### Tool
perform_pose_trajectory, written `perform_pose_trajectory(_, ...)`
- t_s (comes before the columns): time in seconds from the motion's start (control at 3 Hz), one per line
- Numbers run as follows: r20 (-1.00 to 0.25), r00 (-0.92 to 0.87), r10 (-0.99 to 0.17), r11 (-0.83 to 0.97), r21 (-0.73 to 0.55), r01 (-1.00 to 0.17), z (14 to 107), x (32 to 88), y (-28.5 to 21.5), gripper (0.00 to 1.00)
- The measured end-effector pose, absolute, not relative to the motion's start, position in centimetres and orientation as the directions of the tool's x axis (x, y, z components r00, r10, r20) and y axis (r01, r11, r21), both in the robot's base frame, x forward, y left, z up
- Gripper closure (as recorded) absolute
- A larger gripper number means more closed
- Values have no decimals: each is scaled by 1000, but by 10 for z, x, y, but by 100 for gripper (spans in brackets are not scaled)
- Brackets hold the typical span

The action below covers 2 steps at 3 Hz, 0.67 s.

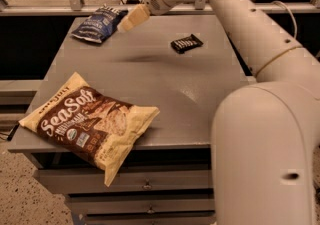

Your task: Pick blue chip bag

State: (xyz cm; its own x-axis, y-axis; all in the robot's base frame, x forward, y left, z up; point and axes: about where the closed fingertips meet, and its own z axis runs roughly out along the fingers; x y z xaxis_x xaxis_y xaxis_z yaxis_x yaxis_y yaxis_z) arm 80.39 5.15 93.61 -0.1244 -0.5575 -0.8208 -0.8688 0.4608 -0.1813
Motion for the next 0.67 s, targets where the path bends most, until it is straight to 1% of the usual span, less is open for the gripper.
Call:
perform_pose_trajectory(0.33,-833,-151,-532,487,-155,-859,919,835,90,0)
perform_pose_trajectory(0.67,-806,-196,-559,513,-150,-845,906,849,122,0)
